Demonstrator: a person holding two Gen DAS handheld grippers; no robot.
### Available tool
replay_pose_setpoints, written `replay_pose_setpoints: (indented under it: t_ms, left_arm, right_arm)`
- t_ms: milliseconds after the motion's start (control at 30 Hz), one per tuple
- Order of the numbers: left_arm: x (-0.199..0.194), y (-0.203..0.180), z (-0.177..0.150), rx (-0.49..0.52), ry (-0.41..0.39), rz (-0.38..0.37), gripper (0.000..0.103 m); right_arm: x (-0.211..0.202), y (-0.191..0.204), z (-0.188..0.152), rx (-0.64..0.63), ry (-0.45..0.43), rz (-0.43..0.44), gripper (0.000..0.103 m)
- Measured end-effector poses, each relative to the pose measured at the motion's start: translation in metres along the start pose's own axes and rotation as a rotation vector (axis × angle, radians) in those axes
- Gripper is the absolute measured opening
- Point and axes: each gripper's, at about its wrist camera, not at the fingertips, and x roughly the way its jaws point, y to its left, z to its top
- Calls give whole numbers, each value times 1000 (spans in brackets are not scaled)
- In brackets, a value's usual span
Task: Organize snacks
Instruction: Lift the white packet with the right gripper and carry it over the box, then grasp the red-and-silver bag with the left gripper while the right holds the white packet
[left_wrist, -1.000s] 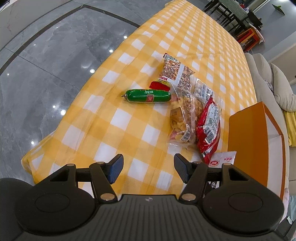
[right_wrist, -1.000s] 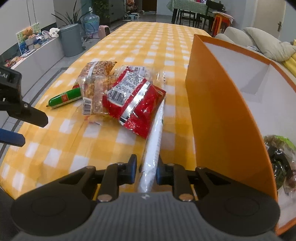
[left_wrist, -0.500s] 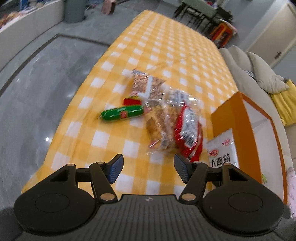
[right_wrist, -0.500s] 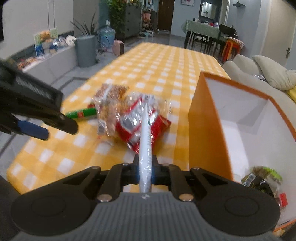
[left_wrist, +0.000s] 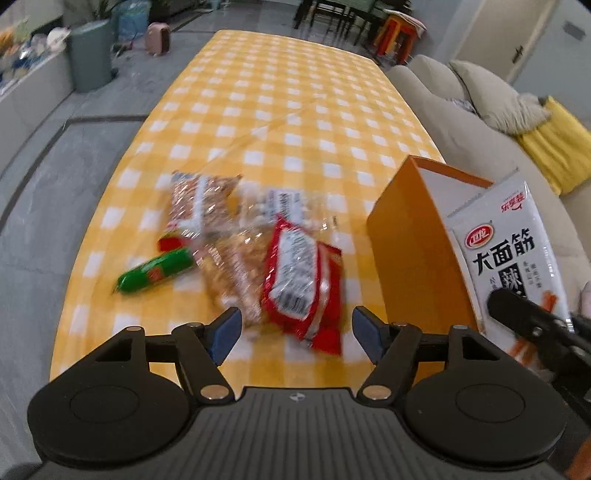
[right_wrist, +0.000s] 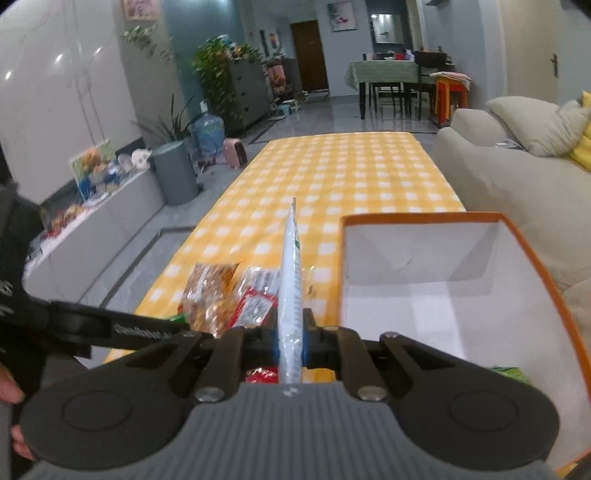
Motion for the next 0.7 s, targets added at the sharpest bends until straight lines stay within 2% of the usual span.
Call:
replay_pose_setpoints:
  t_ms: [67,200,333,433,700]
  left_arm:
    - [10,-18,5,79,9,36,83]
    - [28,-52,6,263,-7,97,87]
    - [56,-71,5,326,10,189,87]
    - [74,-79,1,362,48,218,88]
    - [103,-93,-8,471,72,376,90]
  right_arm:
    - [-2,-11,6,3,24,25,7]
    - [-5,-36,13,60,14,9,7]
    - [-3,-55,15,107,26,2,8]
    - [0,-64,16,122,56,-12,8]
    - [5,-70,16,130,67,-8,8]
